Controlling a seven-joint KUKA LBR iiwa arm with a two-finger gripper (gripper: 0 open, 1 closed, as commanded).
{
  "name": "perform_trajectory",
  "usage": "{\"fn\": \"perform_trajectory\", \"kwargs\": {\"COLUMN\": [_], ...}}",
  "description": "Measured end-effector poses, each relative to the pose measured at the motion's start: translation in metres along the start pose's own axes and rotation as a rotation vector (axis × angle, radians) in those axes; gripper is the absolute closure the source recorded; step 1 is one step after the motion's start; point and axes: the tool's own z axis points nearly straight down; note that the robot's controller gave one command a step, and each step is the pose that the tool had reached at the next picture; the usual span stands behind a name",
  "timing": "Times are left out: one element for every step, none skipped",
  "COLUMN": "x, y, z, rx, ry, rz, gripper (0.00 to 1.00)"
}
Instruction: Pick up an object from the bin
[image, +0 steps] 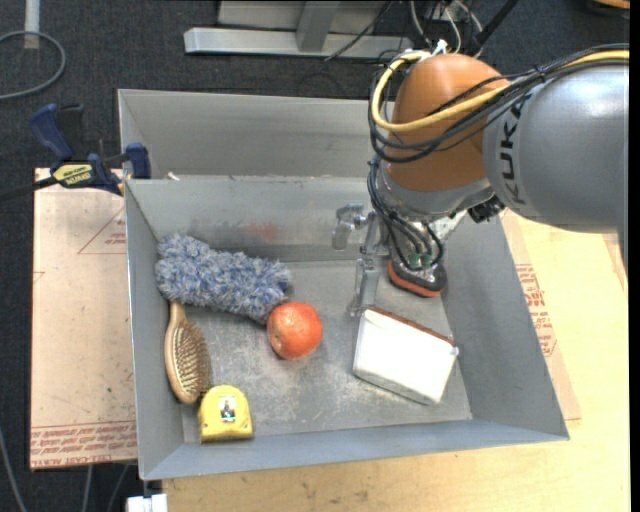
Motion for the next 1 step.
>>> {"fn": "perform_trajectory", "kwargs": {"x": [0.0026], "y": [0.0043], "z": [0.0368], "rx": [0.000], "ry": [-0.008], "rz": [-0.045], "gripper": [0.00]}}
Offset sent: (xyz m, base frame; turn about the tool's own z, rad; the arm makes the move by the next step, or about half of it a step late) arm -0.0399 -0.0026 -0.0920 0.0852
